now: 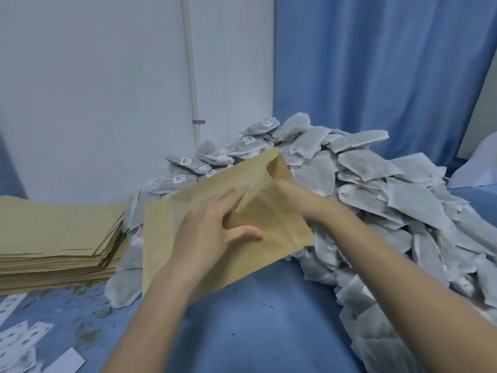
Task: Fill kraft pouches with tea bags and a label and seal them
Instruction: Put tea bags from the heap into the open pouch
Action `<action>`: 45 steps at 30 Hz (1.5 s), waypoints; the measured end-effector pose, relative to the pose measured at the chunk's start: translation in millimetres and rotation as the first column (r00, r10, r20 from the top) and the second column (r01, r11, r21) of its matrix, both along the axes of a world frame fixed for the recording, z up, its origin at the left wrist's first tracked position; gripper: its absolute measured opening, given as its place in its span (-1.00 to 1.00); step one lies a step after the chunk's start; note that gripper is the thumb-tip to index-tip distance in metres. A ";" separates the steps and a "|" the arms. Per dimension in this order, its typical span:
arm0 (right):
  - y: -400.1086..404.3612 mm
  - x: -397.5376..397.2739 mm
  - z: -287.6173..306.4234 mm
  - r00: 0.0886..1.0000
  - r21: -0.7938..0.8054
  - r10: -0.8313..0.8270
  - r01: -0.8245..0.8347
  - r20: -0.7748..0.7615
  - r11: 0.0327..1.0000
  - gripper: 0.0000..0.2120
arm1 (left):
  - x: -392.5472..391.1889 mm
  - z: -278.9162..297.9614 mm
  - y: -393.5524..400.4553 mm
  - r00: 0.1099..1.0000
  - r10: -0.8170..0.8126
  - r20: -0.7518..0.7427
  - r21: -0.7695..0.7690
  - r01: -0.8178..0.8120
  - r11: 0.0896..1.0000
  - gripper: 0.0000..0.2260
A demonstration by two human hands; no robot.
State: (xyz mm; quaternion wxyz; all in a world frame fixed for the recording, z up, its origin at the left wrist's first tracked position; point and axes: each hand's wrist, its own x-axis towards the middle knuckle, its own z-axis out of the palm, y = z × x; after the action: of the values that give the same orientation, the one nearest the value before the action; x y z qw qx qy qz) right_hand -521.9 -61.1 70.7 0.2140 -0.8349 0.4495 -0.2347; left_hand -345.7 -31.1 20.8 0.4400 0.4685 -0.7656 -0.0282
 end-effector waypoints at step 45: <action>-32.2 30.6 -58.2 0.993 -0.123 0.038 -0.024 0.113 0.992 -0.65 | 52.6 -52.8 -32.0 0.977 -0.023 -0.210 0.158 0.057 0.986 -0.28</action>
State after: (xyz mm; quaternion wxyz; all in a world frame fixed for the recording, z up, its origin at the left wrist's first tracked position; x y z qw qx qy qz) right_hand -491.3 -93.3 12.5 0.1919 -0.8385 0.4080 -0.3061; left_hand -293.2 -63.2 -32.0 0.4769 0.4819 -0.7200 -0.1484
